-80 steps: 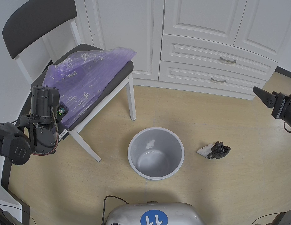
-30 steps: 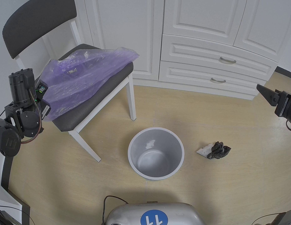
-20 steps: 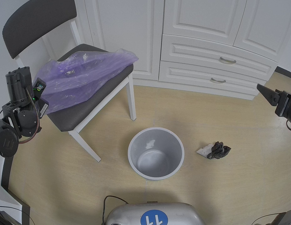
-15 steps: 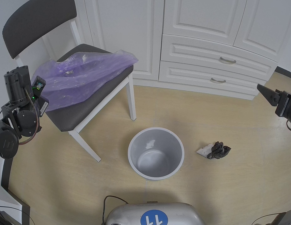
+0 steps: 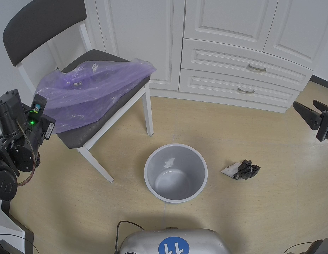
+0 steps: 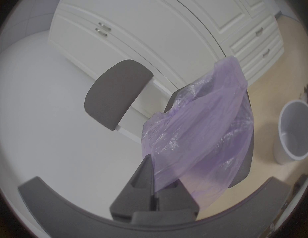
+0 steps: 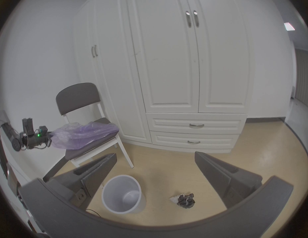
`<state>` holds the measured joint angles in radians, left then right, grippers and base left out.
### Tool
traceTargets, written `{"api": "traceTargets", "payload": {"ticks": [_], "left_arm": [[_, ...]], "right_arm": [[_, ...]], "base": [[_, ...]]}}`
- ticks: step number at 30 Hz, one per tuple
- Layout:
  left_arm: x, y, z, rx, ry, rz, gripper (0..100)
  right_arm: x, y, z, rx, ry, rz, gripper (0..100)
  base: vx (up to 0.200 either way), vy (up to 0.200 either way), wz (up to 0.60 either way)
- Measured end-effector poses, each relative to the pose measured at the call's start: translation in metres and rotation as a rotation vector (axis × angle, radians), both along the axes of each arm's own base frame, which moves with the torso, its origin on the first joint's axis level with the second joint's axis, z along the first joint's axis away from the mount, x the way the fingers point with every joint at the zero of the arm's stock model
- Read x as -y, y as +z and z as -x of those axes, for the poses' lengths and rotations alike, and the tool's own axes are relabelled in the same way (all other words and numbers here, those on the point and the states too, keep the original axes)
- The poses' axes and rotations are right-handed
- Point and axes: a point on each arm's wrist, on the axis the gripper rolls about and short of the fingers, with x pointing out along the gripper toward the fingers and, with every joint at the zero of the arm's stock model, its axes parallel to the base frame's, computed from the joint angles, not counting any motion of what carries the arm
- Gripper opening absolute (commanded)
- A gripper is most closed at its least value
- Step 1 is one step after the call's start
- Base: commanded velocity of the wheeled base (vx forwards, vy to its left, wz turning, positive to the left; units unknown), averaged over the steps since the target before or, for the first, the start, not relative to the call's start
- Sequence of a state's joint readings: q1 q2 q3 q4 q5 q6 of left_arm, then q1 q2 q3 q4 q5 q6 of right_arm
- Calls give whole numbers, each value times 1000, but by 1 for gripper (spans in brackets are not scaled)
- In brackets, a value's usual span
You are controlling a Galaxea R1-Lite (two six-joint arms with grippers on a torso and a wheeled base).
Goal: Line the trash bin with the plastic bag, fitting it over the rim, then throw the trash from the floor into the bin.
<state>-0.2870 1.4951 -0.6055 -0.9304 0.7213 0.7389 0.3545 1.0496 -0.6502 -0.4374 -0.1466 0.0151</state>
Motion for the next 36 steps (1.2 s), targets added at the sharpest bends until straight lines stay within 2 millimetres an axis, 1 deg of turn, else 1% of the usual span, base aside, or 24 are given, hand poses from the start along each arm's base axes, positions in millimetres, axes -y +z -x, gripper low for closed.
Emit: {"api": "traceTargets", "payload": {"ticks": [6, 9, 15, 17, 21, 27, 32, 36], "left_arm": [[-1, 10, 6, 82, -17, 99, 0], [2, 16, 8, 141, -48, 192, 0], [19, 19, 13, 201, -196, 375, 0], [29, 17, 17, 198, -258, 427, 0], [42, 10, 24, 170, -346, 476, 0], [49, -1, 29, 132, -391, 501, 0], [50, -2, 30, 132, -401, 516, 0], [49, -2, 30, 132, -401, 518, 0]], "right_arm": [[2, 8, 8, 3, 11, 48, 100], [1, 10, 11, -19, 29, 71, 100], [-5, 15, 17, -12, 85, 75, 100], [-8, 15, 17, -13, 107, 74, 100], [-16, 12, 15, -39, 157, 55, 100], [-37, 0, 6, -123, 247, 38, 100], [-60, -10, 0, -199, 332, -4, 100], [-80, -19, -4, -242, 395, 13, 100]], "base": [[0, 0, 0], [0, 0, 0], [0, 0, 0], [0, 0, 0], [0, 0, 0], [0, 0, 0], [0, 0, 0], [0, 0, 0]]}}
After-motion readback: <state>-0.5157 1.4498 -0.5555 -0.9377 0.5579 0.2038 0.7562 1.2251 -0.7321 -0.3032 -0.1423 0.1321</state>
